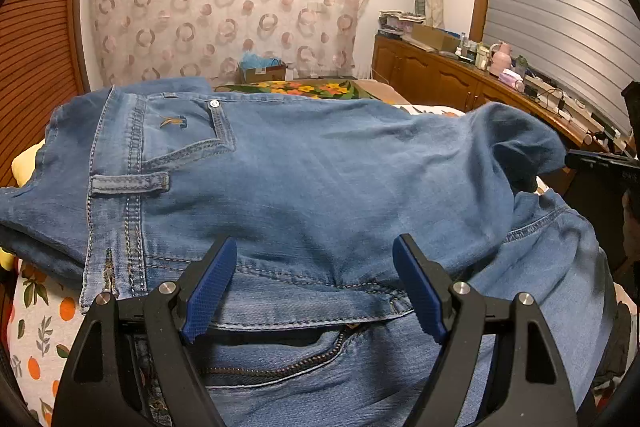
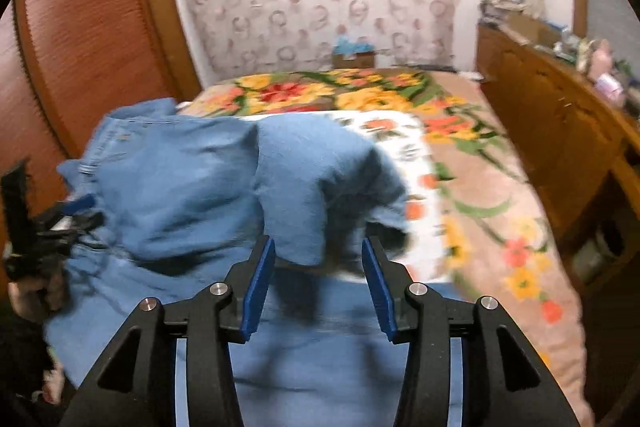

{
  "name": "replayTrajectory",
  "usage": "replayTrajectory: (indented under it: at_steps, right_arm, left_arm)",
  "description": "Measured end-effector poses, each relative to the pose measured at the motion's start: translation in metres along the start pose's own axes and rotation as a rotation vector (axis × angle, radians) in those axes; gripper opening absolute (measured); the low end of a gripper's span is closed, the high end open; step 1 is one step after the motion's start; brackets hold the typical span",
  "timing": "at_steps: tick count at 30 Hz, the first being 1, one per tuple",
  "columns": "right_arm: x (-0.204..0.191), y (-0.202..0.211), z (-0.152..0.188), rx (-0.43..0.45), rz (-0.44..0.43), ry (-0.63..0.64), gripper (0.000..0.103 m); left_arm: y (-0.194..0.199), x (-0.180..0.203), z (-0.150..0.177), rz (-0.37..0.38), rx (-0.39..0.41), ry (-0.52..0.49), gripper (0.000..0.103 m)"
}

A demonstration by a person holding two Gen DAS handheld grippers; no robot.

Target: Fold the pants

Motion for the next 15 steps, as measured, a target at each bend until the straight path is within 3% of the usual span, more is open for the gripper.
replayTrajectory:
  at_steps: [8,15]
  right_arm:
    - [0.038,-0.005,0.007,0.014,0.081,-0.08,0.047]
    - [0.03,-0.039,0.012,-0.08,0.066,-0.086,0.047]
  left_arm:
    - [0.0,0.0,0.0,-0.002,-0.004,-0.001,0.081]
    - [-0.002,0.0,0.001,-0.004,-0.007,-0.001,0.081]
Point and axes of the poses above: each gripper's, at about its wrist camera, not at the fingertips, and y roughly against the way its jaws point, x to its right, z to its underside, the point moved 8 cm from there along -y, roughly the way its jaws point, and after that the axes turned 6 degrees about -z, right-handed, at the moved point
